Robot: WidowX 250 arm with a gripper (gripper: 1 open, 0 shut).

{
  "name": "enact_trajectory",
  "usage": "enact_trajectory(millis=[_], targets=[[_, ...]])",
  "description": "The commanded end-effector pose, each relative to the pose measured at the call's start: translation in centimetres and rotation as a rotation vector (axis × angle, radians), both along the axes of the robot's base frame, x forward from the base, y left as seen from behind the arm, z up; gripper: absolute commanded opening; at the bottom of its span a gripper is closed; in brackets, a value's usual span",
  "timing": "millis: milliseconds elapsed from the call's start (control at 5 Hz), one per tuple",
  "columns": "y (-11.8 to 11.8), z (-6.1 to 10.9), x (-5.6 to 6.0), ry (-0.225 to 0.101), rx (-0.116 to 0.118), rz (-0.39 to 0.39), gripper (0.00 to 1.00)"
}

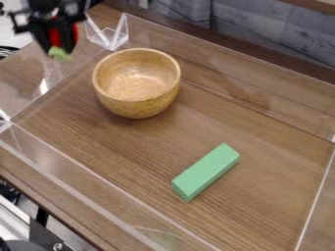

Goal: Move the red fruit to the right

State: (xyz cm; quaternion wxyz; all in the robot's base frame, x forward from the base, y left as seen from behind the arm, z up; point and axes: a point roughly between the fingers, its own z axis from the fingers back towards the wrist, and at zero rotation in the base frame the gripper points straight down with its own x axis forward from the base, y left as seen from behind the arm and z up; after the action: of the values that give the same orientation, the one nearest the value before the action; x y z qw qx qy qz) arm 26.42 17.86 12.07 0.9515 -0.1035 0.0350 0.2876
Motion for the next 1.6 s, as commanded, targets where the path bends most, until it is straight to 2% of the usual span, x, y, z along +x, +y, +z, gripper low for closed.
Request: enact_trajectory(millis=[0, 200, 400, 800, 1200, 1400], targets=[[-4.1, 3.2, 0.8, -0.057, 0.004, -0.022, 0.0], [-7.4, 3.5, 1.6, -0.061, -0.016, -0.153, 0.0], [-10.5, 3.2, 1.7, -0.06, -0.025, -0.247, 0.0], [-15.4, 0.6, 3.0, -0.052, -0.035, -0.556, 0.0], [-21.3, -1.3, 1.9, -0.048, -0.03, -0.583, 0.0], [-21.5, -1.9, 2.3, -0.052, -0.025, -0.562, 0.0]])
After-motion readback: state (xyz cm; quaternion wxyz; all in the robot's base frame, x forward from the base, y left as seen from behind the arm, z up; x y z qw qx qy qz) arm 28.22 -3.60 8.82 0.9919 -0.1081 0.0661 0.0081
